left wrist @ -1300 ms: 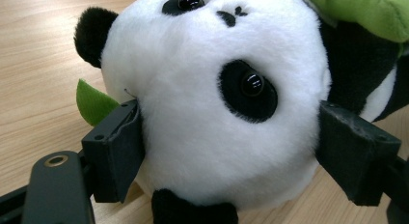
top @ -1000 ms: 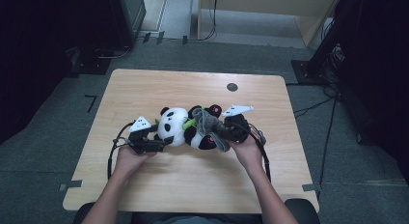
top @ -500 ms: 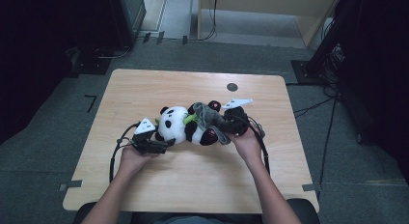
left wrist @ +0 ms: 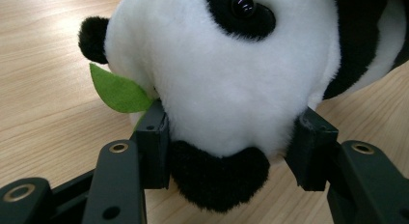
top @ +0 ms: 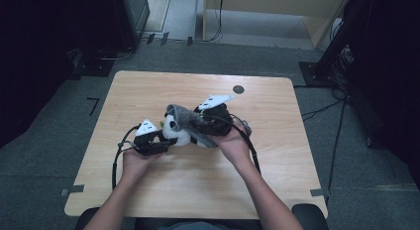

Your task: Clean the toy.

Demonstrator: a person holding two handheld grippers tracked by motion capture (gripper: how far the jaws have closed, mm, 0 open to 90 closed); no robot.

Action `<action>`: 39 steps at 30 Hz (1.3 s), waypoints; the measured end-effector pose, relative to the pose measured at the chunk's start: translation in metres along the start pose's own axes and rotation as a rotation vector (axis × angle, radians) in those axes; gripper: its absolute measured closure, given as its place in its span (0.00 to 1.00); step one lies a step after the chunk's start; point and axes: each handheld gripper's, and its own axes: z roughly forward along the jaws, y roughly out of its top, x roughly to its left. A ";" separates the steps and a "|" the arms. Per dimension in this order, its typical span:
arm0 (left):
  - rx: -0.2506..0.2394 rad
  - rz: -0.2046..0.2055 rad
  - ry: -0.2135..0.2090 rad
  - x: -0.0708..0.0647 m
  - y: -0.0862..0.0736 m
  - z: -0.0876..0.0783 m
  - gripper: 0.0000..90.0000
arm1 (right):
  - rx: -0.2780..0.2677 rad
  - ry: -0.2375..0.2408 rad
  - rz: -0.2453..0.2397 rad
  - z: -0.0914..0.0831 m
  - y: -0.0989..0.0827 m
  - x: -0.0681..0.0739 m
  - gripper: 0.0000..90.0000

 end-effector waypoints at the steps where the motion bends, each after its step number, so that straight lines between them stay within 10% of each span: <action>1: 0.000 0.000 0.000 0.000 0.000 0.000 0.48 | 0.008 0.010 -0.009 0.009 0.003 0.006 0.82; 12: -0.013 -0.083 -0.022 0.005 0.002 -0.003 0.49 | 0.070 -0.017 -0.022 0.070 0.007 0.016 0.82; 25: -0.012 -0.090 -0.032 0.005 0.002 -0.002 0.50 | 0.166 -0.027 -0.137 0.054 -0.008 0.013 0.83; 39: -0.010 -0.086 -0.038 0.005 0.002 -0.002 0.51 | 0.144 -0.076 -0.067 0.011 -0.016 -0.018 0.83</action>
